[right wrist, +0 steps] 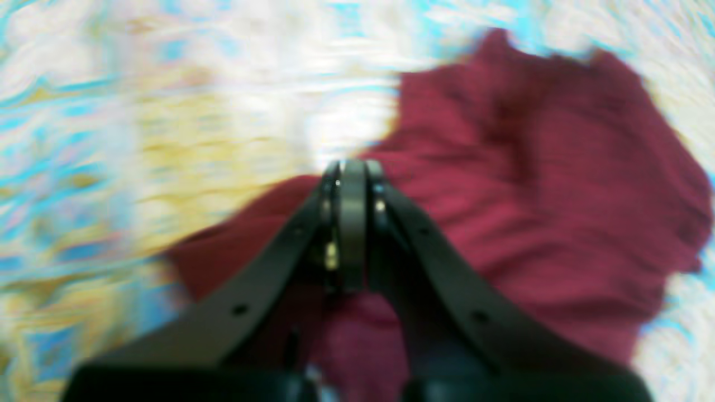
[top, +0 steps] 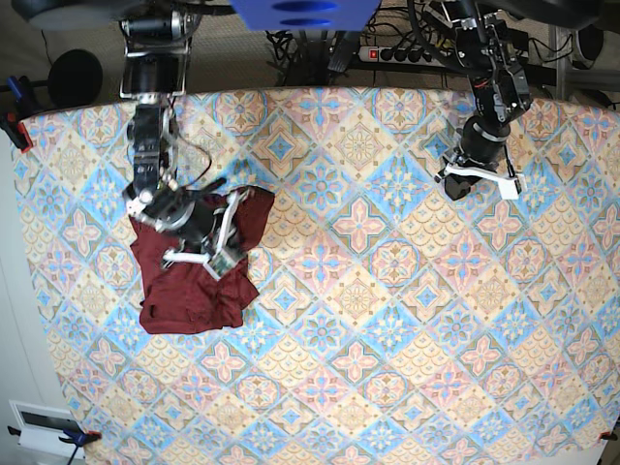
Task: Layout the t-shirt on the table in an organized manner, then fold the t-shirt properly
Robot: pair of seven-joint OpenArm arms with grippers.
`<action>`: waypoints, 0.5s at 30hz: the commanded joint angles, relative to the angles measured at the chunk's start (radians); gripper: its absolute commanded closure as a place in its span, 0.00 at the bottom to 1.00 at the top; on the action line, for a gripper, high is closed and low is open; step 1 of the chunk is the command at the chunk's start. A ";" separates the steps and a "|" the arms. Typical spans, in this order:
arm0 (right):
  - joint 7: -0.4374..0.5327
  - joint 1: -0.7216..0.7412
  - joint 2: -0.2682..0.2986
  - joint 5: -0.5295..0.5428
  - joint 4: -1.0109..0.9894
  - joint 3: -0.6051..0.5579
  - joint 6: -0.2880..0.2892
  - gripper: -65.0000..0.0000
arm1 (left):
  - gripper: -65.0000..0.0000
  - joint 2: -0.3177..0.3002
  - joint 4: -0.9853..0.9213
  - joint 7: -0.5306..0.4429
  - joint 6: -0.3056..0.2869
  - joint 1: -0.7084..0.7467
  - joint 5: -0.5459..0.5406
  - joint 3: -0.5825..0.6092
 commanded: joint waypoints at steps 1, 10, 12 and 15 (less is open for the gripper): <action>0.021 -0.003 0.003 0.013 0.031 -0.012 -0.002 1.00 | 0.99 -0.005 0.018 -0.013 -0.012 -0.005 -0.011 -0.001; 0.024 -0.074 -0.005 0.013 -0.043 -0.086 -0.002 1.00 | 0.99 -0.005 0.018 -0.013 -0.012 -0.004 -0.011 -0.001; 0.035 -0.074 -0.005 0.011 -0.110 -0.083 -0.002 1.00 | 0.99 -0.005 0.018 -0.013 -0.012 -0.004 -0.012 -0.001; 0.096 -0.072 -0.005 0.008 -0.201 -0.046 -0.003 1.00 | 0.99 -0.005 0.018 -0.013 -0.012 -0.002 -0.012 -0.001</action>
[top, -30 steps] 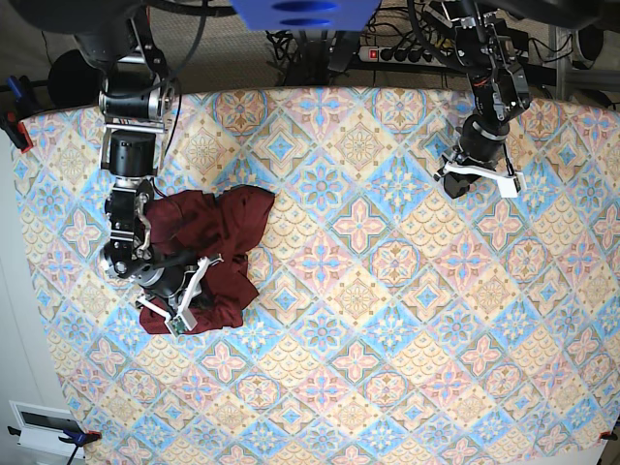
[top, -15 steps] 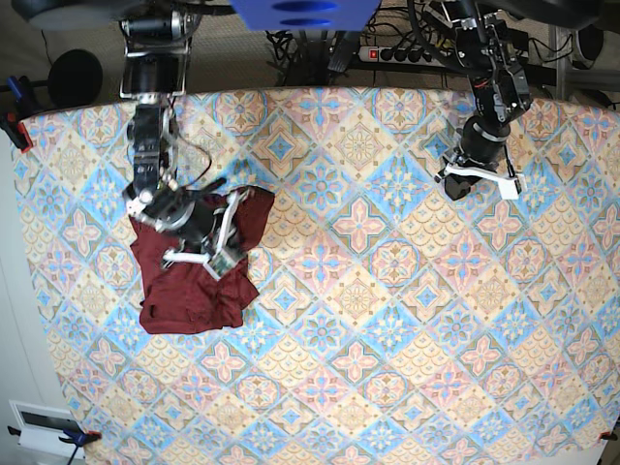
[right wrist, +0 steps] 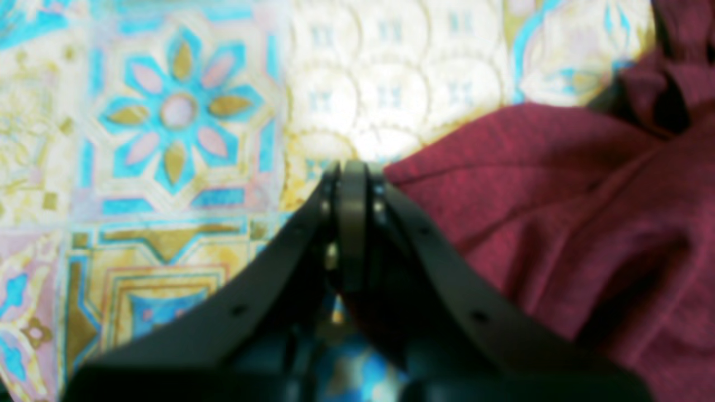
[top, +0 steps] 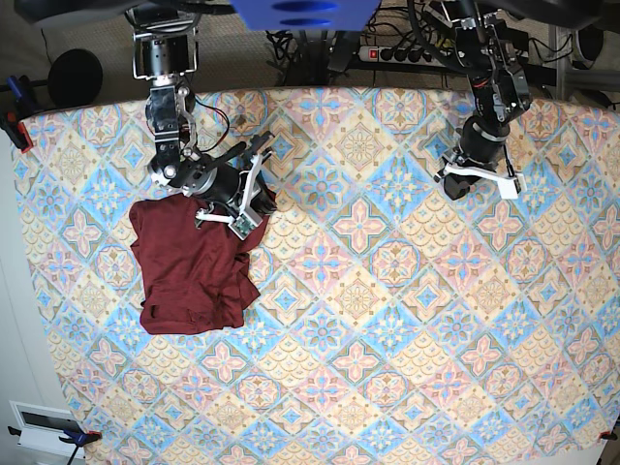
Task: Layout the t-shirt on the table in an organized manner, then fold the t-shirt properly
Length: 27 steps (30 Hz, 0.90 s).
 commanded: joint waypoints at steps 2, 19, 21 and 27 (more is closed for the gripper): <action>-0.021 0.004 0.007 -0.030 -0.035 0.061 -0.012 1.00 | 0.99 -0.006 0.018 -0.015 -0.012 -0.002 -0.012 -0.001; -0.023 0.040 0.039 -0.028 -0.061 0.274 -0.012 1.00 | 0.99 -0.006 0.018 -0.010 -0.012 0.001 -0.012 0.000; -0.024 0.038 0.039 -0.028 -0.018 0.274 -0.012 1.00 | 0.99 -0.006 0.018 -0.010 -0.012 0.003 -0.012 0.000; -0.060 -0.072 0.039 -0.027 0.184 0.175 -0.012 1.00 | 0.99 -0.006 0.018 -0.008 -0.014 0.012 -0.014 0.000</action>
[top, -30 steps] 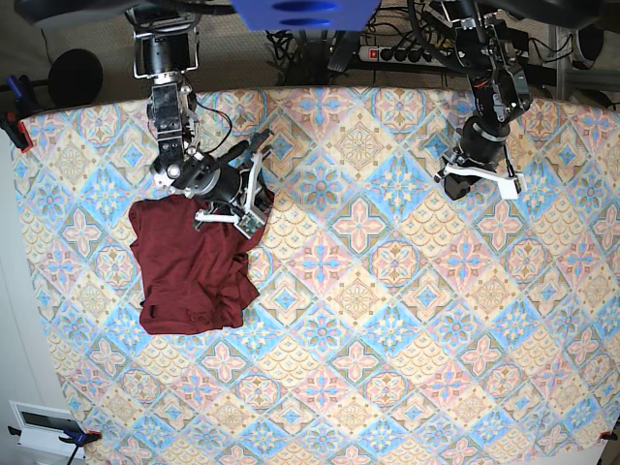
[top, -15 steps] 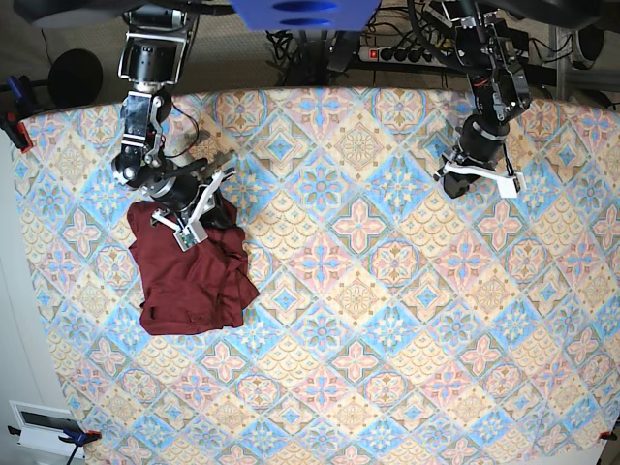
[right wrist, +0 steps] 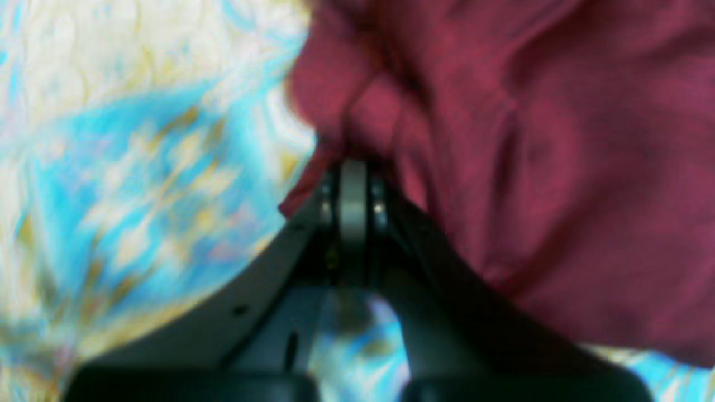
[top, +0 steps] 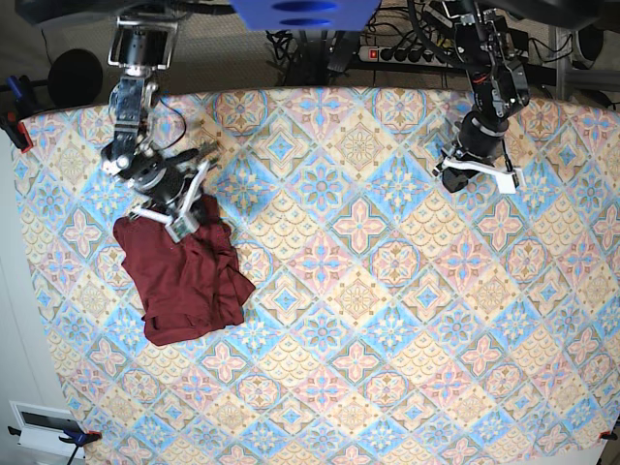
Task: Layout the t-shirt on the table in an organized manner, then fold the t-shirt properly
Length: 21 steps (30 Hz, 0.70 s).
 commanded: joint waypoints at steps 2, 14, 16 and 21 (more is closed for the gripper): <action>0.024 -0.026 -0.004 0.020 0.077 -0.049 0.007 1.00 | 0.99 -0.006 0.018 -0.018 -0.013 -0.007 -0.014 -0.001; 0.023 -0.282 -0.001 0.029 0.368 -0.010 0.007 1.00 | 1.00 -0.011 0.076 -0.018 -0.013 0.050 -0.014 -0.002; 0.023 -0.334 -0.001 0.097 0.382 0.042 0.007 1.00 | 1.00 -0.011 0.134 -0.016 -0.013 0.090 -0.014 -0.002; 0.021 -0.427 0.001 0.312 0.385 0.169 0.007 1.00 | 1.00 -0.012 0.251 -0.016 -0.013 0.213 -0.014 -0.002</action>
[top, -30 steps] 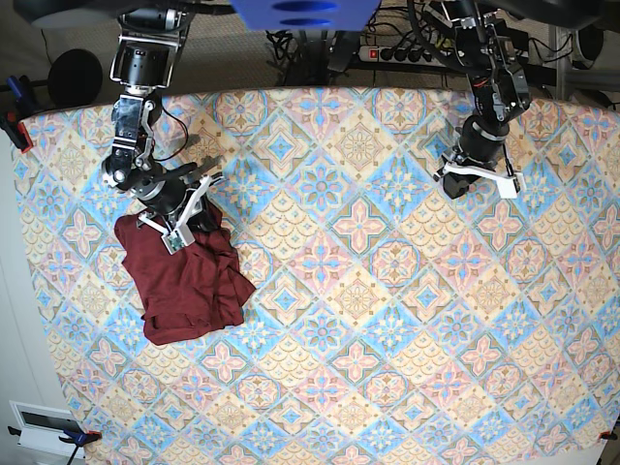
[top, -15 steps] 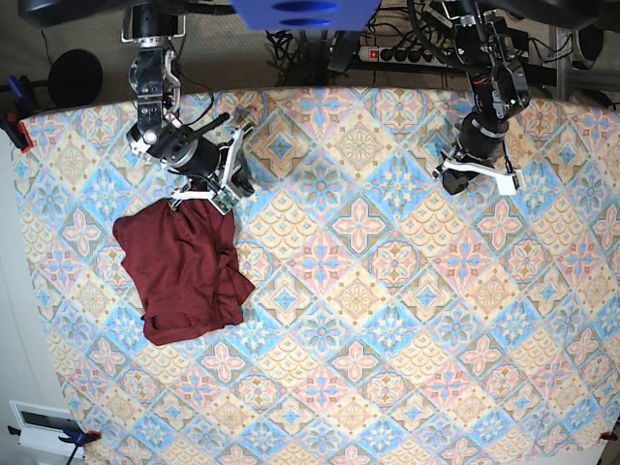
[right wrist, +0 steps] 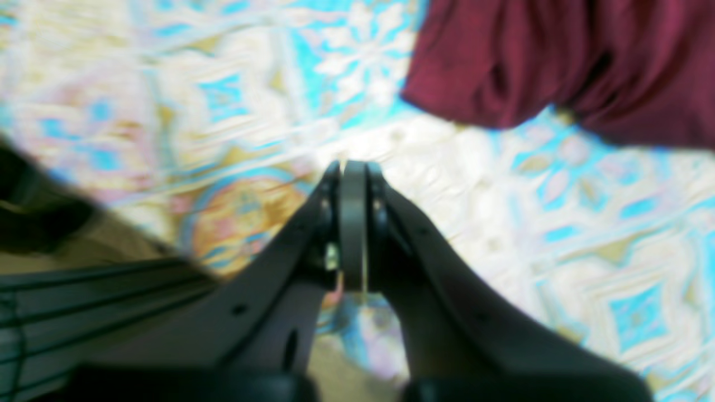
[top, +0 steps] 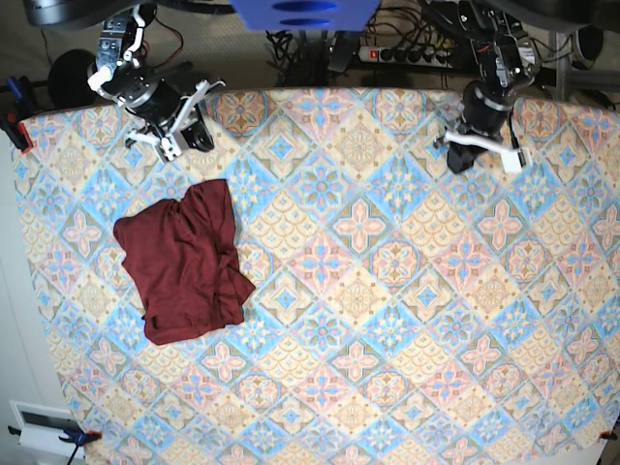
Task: Layout the t-shirt on the table in an organized manner, then fold the t-shirt properly
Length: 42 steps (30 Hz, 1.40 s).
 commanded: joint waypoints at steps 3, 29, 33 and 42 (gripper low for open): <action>0.026 -0.078 0.012 0.075 0.023 0.103 -0.005 1.00 | 1.00 -0.010 0.071 -0.014 -0.008 0.104 -0.005 -0.003; 0.122 -0.222 0.038 0.046 -0.650 0.011 -0.005 1.00 | 1.00 -0.067 -0.481 -0.023 -0.008 0.230 0.217 0.005; 0.159 -0.122 0.040 -0.053 -0.806 0.028 -0.005 1.00 | 1.00 -0.068 -0.680 -0.026 -0.008 0.098 0.216 0.085; 0.334 0.066 0.037 -0.060 -1.230 0.030 -0.008 1.00 | 1.00 -0.110 -1.174 -0.505 -0.008 -0.079 0.309 0.536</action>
